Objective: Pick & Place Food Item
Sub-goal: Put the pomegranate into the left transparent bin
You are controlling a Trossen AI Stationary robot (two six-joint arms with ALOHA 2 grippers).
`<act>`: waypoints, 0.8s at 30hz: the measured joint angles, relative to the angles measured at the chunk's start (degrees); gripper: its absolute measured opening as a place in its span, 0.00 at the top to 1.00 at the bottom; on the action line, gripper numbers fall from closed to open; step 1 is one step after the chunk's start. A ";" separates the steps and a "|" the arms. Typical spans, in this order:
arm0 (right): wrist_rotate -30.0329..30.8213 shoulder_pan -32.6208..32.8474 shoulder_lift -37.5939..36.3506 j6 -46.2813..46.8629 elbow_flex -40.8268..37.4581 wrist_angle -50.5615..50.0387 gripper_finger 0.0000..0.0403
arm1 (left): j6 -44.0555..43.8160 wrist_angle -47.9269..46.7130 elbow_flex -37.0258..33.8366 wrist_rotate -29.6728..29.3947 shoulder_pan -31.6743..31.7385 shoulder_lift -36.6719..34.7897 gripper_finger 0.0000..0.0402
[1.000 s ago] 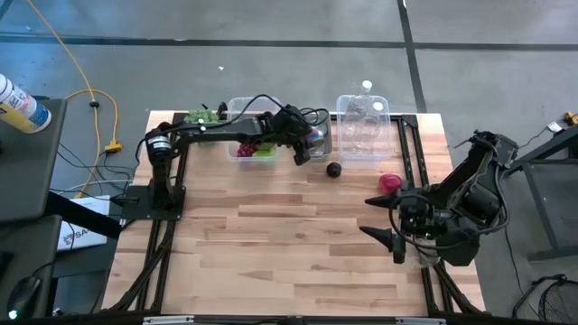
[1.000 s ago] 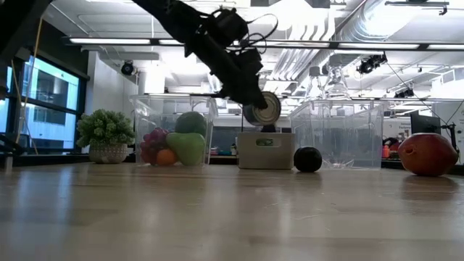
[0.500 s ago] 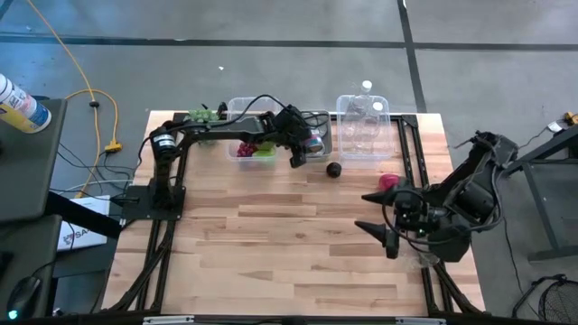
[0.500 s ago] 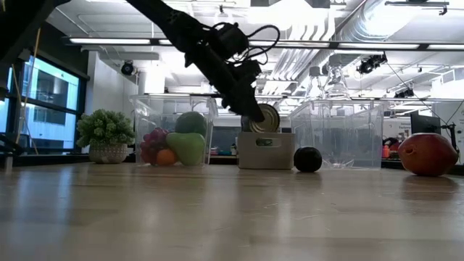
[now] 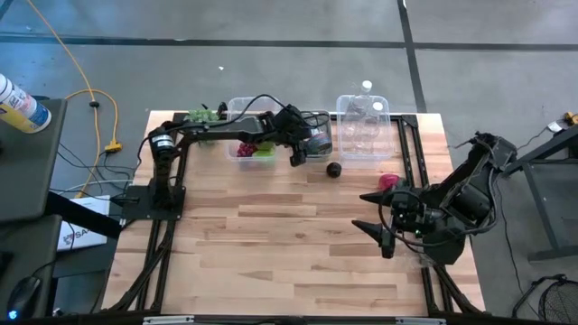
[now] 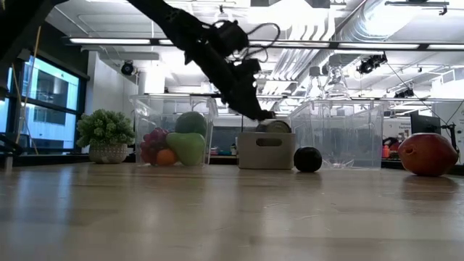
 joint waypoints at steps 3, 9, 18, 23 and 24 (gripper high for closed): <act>0.12 0.02 0.01 -0.04 -0.01 0.00 0.18 | 2.32 -0.45 0.00 -0.07 -0.11 -3.08 0.13; 1.75 0.02 0.01 -0.05 -0.01 1.88 0.18 | 3.83 -4.56 0.00 0.19 0.14 -12.39 0.13; 1.20 -2.21 1.86 -9.86 0.00 10.12 0.18 | 5.80 -20.22 0.00 5.37 1.33 -25.37 0.13; 1.44 -7.31 2.22 -11.58 -0.01 10.70 0.18 | 5.80 -30.46 0.00 5.82 2.09 -28.84 0.13; 1.12 -8.54 2.18 -10.42 -0.02 10.68 0.18 | 5.79 -32.30 0.00 5.66 2.24 -29.41 0.13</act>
